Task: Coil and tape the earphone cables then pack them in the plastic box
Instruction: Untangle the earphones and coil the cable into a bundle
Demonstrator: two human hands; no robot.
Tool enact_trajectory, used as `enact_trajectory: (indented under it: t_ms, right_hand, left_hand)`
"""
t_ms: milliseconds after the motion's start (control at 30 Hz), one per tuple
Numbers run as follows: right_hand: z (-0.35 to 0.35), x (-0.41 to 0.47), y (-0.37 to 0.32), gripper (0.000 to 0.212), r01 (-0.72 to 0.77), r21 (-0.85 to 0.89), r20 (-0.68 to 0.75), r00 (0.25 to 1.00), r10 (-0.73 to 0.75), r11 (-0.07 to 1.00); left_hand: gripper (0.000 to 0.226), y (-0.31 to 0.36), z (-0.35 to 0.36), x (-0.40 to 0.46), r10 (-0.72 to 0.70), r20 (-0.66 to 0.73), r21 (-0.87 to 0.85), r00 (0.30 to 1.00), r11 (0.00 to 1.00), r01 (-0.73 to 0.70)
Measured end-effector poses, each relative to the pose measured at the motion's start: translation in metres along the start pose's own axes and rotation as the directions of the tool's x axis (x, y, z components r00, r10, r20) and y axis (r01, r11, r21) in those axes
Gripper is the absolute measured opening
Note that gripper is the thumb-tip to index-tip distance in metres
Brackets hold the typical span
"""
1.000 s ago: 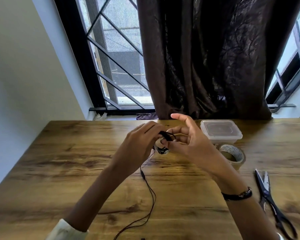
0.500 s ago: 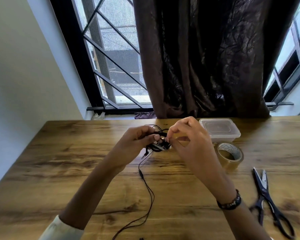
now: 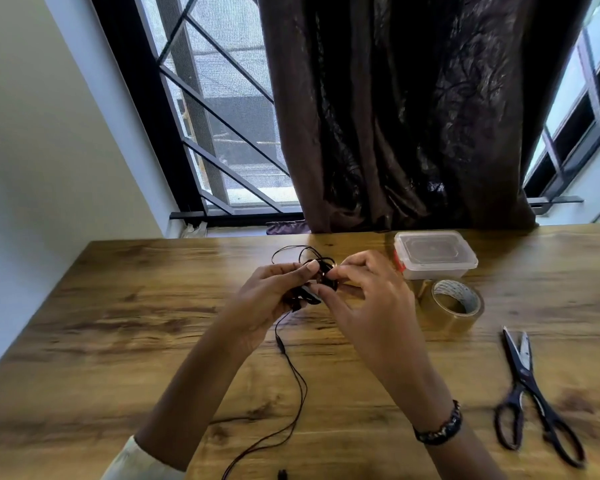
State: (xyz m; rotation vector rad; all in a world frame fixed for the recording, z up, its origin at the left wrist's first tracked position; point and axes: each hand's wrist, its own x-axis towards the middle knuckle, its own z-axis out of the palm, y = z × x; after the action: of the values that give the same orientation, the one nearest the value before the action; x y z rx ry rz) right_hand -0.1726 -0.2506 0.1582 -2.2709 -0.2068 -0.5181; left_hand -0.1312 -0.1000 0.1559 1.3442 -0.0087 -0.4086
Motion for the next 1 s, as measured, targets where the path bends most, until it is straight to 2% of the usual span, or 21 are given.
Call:
enact_trajectory:
  t_ms: [100,200,467,567,667,733,800,867,900,1000]
  right_hand:
    - [0.003,-0.004,-0.002,0.033,-0.016,-0.052,-0.051,0.999,0.013,0.999]
    - [0.007,-0.006,-0.003,0.026,-0.022,-0.113,-0.112,0.994,0.009,0.993]
    - [0.013,-0.010,-0.008,0.022,-0.047,-0.243,-0.130,0.991,0.015,0.969]
    - [0.012,-0.009,-0.006,0.020,-0.042,-0.284,-0.156,0.988,-0.003,0.958]
    - [0.013,-0.008,-0.004,0.017,-0.038,-0.296,-0.167,0.986,-0.012,0.954]
    - [0.012,-0.008,-0.001,0.015,-0.064,-0.205,-0.136,0.990,0.037,0.977]
    - [0.008,-0.005,0.004,0.013,-0.183,0.069,-0.040,0.982,0.186,0.981]
    - [0.002,0.002,0.010,0.007,-0.366,0.352,0.173,0.930,0.324,0.862]
    - [-0.001,0.005,0.012,0.006,-0.443,0.422,0.273,0.894,0.355,0.791]
    - [-0.004,0.010,0.019,0.009,-0.578,0.473,0.435,0.810,0.394,0.665]
  left_hand:
    - [0.027,-0.002,0.002,0.000,-0.008,-0.017,-0.024,1.000,1.000,0.007]
    - [0.032,-0.004,0.005,-0.001,-0.021,-0.007,-0.020,1.000,1.000,0.021]
    - [0.036,-0.008,0.006,-0.003,-0.048,-0.029,-0.011,0.998,0.999,0.048]
    - [0.029,-0.010,0.006,-0.005,0.004,-0.031,-0.007,0.999,1.000,-0.004]
    - [0.026,-0.012,0.008,-0.005,0.115,-0.046,0.055,0.992,0.992,-0.113]
    - [0.018,-0.013,0.009,-0.005,0.211,-0.058,0.136,0.976,0.970,-0.202]
    - [0.016,-0.014,0.009,-0.005,0.291,-0.054,0.187,0.955,0.943,-0.276]
    - [0.014,-0.015,0.008,-0.007,0.333,-0.037,0.208,0.942,0.925,-0.319]
    - [0.014,-0.015,0.007,-0.008,0.343,-0.029,0.210,0.939,0.920,-0.330]
    - [0.014,-0.017,0.006,-0.008,0.362,-0.036,0.232,0.931,0.909,-0.345]
